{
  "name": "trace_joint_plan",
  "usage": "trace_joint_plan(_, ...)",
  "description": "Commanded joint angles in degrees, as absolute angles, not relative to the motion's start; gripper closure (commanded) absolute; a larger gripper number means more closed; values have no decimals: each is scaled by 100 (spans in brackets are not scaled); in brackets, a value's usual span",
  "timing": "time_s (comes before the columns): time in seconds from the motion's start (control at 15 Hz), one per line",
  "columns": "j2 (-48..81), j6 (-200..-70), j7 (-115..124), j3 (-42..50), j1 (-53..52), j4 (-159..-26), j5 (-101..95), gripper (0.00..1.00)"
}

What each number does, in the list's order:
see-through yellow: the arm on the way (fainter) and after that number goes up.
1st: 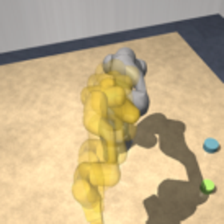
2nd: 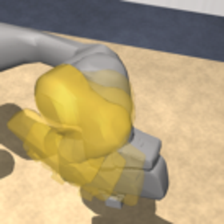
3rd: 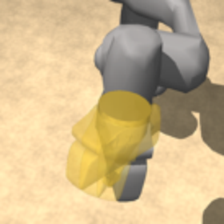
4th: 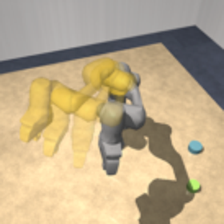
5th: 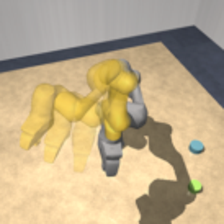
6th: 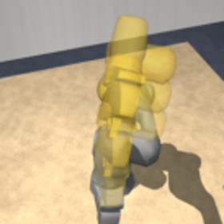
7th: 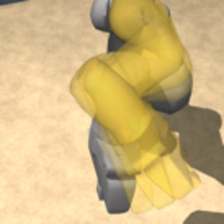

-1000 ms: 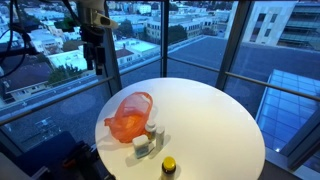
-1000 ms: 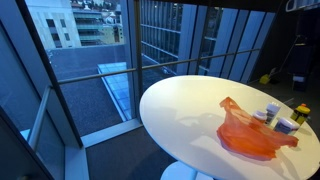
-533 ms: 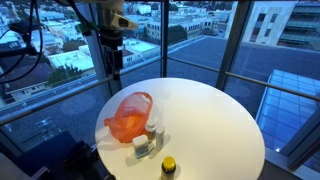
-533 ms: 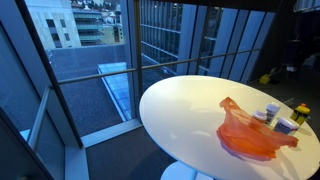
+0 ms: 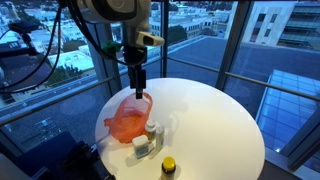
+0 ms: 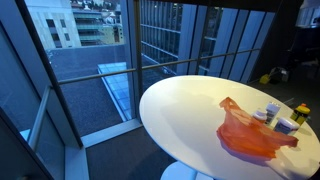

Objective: Put the white lotion bottle in the plastic bag

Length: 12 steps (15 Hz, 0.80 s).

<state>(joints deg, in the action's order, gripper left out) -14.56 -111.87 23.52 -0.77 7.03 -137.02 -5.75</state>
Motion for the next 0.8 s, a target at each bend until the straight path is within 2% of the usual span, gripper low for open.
trace_joint_plan(0.0, -1305, -11850, 2321, 159, 880, -13909, -973, 0)
trace_joint_plan(0.27, -1130, -12488, 2240, 369, 1009, -14070, -1353, 0)
trace_joint_plan(0.73, -1006, -12637, 2231, 439, 982, -14074, -1204, 0)
